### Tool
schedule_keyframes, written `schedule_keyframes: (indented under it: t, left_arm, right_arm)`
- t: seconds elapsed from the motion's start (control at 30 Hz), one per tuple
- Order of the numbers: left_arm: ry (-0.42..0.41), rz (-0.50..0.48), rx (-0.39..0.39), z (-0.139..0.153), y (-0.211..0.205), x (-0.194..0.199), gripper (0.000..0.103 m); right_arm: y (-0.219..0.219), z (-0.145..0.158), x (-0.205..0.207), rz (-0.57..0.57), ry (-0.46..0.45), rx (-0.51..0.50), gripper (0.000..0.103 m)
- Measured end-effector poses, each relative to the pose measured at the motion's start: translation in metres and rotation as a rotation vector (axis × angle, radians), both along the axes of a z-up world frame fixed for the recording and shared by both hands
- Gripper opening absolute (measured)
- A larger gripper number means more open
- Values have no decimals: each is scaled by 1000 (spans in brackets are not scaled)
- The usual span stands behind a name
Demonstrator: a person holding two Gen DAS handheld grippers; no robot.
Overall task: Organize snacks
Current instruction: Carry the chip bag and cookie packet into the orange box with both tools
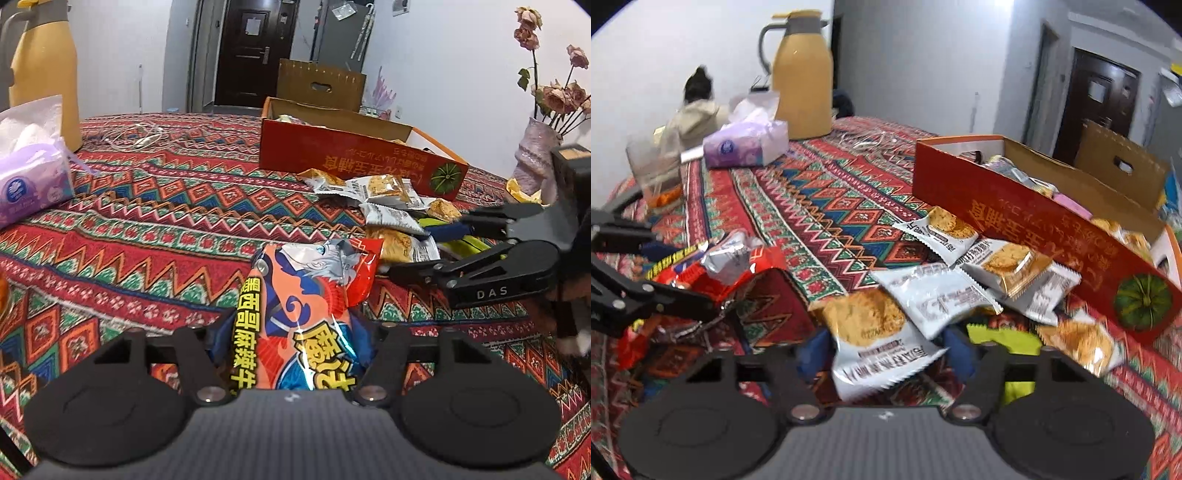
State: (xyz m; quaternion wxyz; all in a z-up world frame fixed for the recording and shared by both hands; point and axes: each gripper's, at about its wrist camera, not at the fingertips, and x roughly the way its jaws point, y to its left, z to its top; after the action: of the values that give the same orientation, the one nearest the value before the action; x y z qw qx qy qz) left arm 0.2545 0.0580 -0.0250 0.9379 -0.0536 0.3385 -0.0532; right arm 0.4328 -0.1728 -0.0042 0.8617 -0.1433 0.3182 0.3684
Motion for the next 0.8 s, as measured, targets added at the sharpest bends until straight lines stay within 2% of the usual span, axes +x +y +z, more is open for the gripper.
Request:
schedule_keyframes:
  t: [0.13,0.27,0.33,0.4,0.5,0.67,0.73,0.77,0.8]
  left_arm:
    - [11,26,-9,2,1,-13,59]
    - [28,-9,-7,6,-9,-38,59]
    - [26,-36,-2,7,-15,-49,64]
    - [21,-52,3,6,-19,-57,70]
    - [38,-76,10,2,-22,-57,82]
    - [33,-45,-6,0,-18,-56,81]
    - [26,-41,-3,0,-18,-57,64]
    - [18,-38,5,0,-19,-58,63]
    - [13,-38,12,1,-20,-60,60]
  right_arm:
    - [-14,-3,-39,-90,23,41,57]
    - [-36,4,-106,-292,19,-4,56]
    - [-49,9,-140,-362,32,17,57]
    - [-59,10,-160,-404,51,64,63]
    - [-62,9,-170,-385,25,81,65]
    - [-49,9,-161,-309,-20,74,70]
    - [-44,8,-154,-270,-28,78,70]
    - [-41,7,-150,-263,-17,75,67]
    - [-38,5,-147,-262,-6,67,59]
